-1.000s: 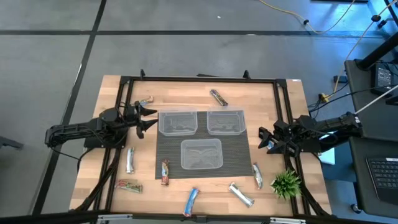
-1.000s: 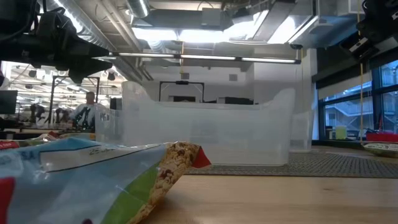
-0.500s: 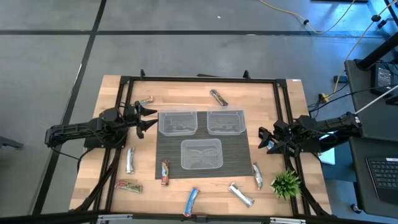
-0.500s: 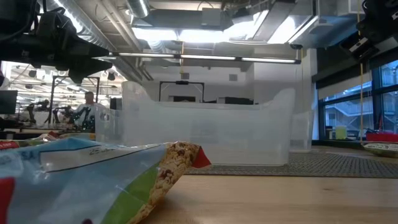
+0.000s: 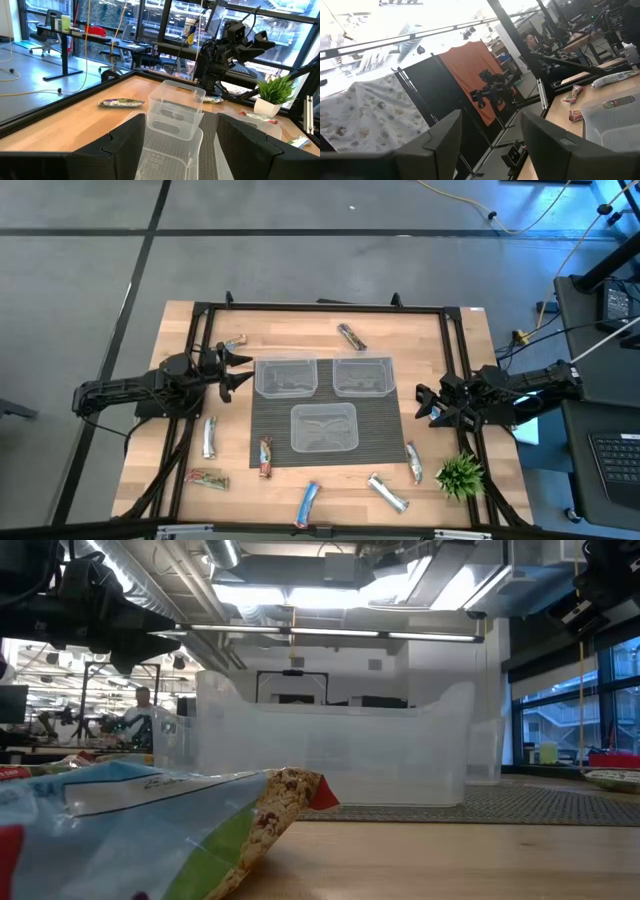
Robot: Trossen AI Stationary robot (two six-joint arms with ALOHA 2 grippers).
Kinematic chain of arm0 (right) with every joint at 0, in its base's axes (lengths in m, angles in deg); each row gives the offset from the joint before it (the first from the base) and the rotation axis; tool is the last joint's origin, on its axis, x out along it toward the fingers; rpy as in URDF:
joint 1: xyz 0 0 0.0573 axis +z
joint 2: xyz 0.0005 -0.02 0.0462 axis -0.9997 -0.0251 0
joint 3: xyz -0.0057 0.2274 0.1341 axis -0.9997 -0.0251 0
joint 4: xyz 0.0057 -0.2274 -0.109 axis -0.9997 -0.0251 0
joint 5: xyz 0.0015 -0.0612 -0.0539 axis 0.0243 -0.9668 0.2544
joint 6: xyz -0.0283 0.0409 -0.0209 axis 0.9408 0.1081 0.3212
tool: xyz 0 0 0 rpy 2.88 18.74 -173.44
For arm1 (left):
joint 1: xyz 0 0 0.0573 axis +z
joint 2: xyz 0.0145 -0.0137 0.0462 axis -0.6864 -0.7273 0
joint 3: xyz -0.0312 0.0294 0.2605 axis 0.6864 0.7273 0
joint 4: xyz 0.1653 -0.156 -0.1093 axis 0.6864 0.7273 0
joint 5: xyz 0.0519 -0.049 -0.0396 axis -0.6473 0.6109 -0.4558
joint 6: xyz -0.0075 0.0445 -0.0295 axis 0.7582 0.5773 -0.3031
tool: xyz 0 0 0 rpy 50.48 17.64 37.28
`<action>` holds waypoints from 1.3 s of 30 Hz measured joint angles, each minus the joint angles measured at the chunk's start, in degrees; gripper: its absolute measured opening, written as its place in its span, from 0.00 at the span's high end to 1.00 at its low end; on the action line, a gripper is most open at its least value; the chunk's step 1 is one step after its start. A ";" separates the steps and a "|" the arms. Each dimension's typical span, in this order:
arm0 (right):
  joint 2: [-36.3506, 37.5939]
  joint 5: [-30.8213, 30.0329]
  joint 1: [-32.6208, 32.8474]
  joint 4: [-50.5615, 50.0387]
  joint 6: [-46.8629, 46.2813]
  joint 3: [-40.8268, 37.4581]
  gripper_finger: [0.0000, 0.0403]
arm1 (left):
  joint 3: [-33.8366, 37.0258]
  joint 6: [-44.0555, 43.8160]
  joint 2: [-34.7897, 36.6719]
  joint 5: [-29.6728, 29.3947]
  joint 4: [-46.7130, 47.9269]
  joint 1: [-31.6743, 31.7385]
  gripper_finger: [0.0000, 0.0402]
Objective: Pick and place Granola Bars by type
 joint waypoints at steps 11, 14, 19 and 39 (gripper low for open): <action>-0.01 -1.66 0.02 -0.04 1.97 0.00 0.49 | -0.02 0.00 0.00 0.00 0.00 0.00 0.41; 0.00 -9.58 0.01 -0.93 7.51 0.02 0.49 | -0.02 0.00 -0.01 0.00 0.02 0.02 0.41; -0.02 -22.94 0.00 -1.54 5.77 0.02 0.49 | -0.01 0.00 -0.01 0.00 0.00 0.00 0.41; -17.07 -49.50 -0.02 -44.23 20.31 35.94 0.49 | -0.02 0.00 0.00 0.00 0.00 0.00 0.41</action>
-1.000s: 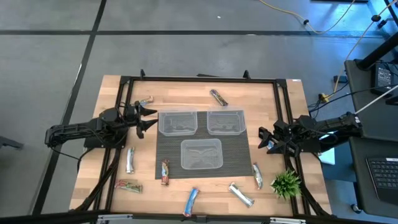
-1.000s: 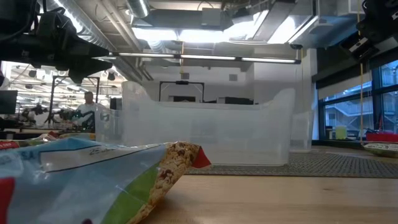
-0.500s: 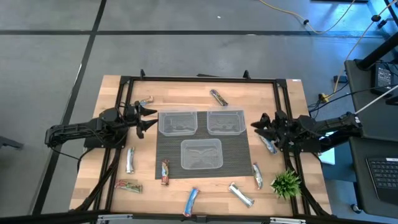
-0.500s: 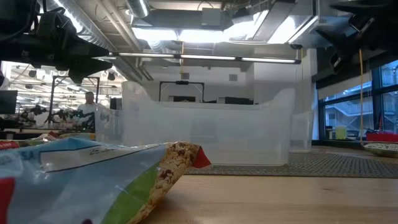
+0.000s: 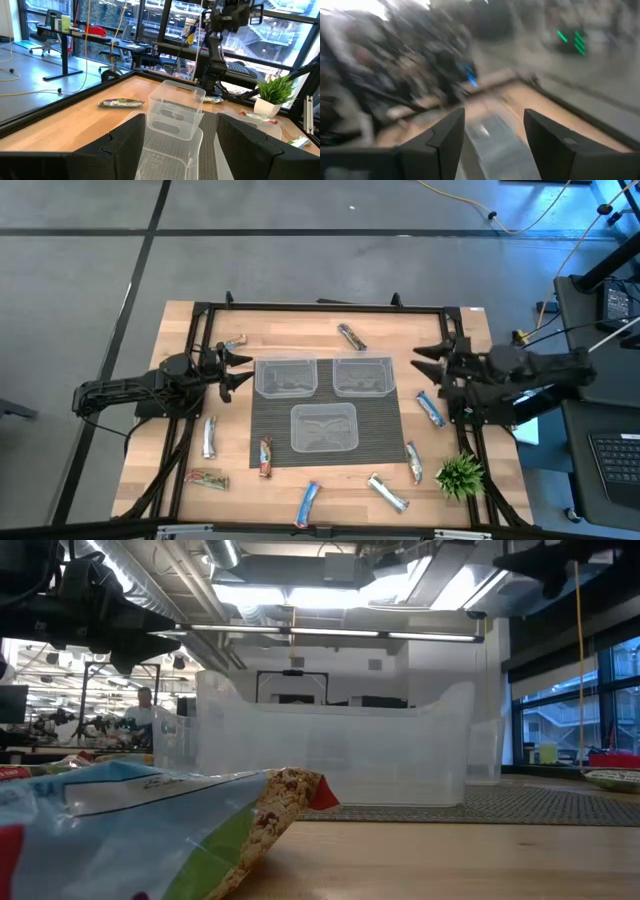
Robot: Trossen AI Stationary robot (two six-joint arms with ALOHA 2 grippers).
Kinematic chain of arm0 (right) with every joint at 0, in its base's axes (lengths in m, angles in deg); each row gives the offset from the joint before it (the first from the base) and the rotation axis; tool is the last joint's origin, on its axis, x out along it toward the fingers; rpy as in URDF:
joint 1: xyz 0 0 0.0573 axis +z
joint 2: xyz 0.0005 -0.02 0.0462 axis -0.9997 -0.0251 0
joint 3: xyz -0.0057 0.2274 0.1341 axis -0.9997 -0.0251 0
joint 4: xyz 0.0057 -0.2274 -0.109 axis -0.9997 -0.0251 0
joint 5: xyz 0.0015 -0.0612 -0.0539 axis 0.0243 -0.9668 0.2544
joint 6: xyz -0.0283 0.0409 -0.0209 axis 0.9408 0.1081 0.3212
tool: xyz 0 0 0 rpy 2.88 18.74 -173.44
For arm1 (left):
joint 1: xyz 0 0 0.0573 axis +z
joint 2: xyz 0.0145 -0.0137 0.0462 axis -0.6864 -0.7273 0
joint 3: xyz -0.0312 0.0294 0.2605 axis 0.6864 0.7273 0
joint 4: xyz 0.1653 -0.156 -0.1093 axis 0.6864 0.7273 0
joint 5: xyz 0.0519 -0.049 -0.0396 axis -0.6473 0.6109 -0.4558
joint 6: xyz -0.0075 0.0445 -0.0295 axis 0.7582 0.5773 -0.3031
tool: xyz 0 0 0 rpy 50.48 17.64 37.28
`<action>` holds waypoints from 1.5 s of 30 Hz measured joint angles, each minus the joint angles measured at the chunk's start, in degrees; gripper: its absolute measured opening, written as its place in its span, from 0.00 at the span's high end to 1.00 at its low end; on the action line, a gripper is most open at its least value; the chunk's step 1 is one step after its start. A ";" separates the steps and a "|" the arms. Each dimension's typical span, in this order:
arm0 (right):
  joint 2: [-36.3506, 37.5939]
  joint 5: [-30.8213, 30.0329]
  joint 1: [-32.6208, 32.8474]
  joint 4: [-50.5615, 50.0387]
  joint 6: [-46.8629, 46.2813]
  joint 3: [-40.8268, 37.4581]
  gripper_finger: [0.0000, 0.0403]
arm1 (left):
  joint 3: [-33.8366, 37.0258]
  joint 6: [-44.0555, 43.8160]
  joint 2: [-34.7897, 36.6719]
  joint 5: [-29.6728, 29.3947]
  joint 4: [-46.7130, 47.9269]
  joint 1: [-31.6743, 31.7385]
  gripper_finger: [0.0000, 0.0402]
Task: Pick and place Granola Bars by type
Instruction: Put the blue granola bar into the top right transparent bin
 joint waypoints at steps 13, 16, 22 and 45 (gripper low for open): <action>-32.76 13.83 0.00 -53.12 -40.33 24.48 0.49 | 0.02 0.02 0.00 -6.43 -0.67 0.01 0.41; -37.22 18.72 0.02 -55.62 -44.65 22.04 0.49 | 0.01 0.02 -0.02 -8.56 -0.96 0.01 0.41; -42.41 23.21 -0.60 -53.69 -48.45 14.37 0.49 | 0.00 0.02 -0.02 -11.50 -1.33 0.02 0.41; -43.71 24.54 -7.58 -37.76 -50.65 -3.13 0.49 | 0.00 0.02 -0.02 -11.56 -1.33 -0.01 0.41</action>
